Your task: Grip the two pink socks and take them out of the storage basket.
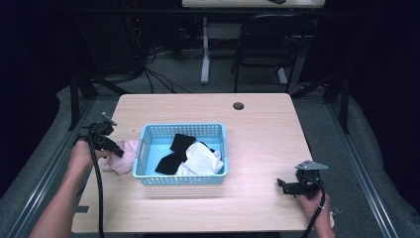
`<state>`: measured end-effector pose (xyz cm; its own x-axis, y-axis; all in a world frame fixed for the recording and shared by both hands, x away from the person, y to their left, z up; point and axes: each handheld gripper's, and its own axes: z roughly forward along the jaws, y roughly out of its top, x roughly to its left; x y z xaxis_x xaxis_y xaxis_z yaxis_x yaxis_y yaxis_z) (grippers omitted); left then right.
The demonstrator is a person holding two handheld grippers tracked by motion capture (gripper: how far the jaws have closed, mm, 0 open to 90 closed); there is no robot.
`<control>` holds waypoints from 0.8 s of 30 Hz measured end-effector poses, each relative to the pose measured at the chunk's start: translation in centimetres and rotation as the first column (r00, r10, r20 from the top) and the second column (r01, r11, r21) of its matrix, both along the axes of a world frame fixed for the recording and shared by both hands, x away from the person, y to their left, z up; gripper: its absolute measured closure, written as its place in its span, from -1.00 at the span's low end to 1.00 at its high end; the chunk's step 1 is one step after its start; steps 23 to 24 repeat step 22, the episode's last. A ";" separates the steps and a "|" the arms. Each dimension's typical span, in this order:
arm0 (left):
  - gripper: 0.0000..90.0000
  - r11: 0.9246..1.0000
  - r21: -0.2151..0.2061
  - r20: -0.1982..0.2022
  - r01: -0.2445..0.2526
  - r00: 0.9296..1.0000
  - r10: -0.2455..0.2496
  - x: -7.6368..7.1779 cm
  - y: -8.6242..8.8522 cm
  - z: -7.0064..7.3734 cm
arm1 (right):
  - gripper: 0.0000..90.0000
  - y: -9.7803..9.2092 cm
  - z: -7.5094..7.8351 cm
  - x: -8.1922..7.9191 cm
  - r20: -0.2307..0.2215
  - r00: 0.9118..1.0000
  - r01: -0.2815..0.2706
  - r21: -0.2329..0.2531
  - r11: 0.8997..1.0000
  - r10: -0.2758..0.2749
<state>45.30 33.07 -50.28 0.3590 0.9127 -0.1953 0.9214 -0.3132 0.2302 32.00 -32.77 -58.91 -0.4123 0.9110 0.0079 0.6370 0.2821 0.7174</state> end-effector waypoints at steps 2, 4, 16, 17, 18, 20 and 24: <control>-0.23 0.999 0.030 0.056 -0.015 0.998 0.013 -0.9 -0.2 0.8 | -0.93 0.0 0.0 0.0 0.000 1.000 -0.001 0.000 1.000 0.001; -0.46 0.999 0.037 0.072 -0.012 0.997 0.009 -1.3 -0.2 1.2 | -0.93 0.0 0.0 0.0 -0.001 1.000 -0.001 0.000 1.000 0.001; -1.00 0.998 0.062 0.214 -0.016 0.977 0.002 -7.3 0.2 3.8 | -0.93 0.0 0.0 0.0 0.000 1.000 -0.001 0.000 1.000 0.001; -1.00 0.998 0.060 0.212 -0.017 0.977 0.004 -8.2 0.4 3.3 | -0.93 0.0 0.0 0.0 0.001 1.000 0.002 0.000 1.000 -0.002; -1.00 0.998 0.058 0.214 -0.019 0.977 0.006 -8.7 0.6 2.9 | -0.93 0.0 0.0 0.0 -0.001 1.000 -0.001 0.000 1.000 0.001; -1.00 0.998 0.051 0.216 -0.026 0.976 0.014 -9.1 0.8 2.5 | -0.93 0.0 0.0 0.0 0.000 1.000 -0.001 0.000 1.000 0.001; -1.00 0.998 0.049 0.214 -0.033 0.977 0.021 -9.9 1.1 1.6 | -0.93 0.0 0.0 0.0 -0.001 1.000 -0.001 0.000 1.000 0.001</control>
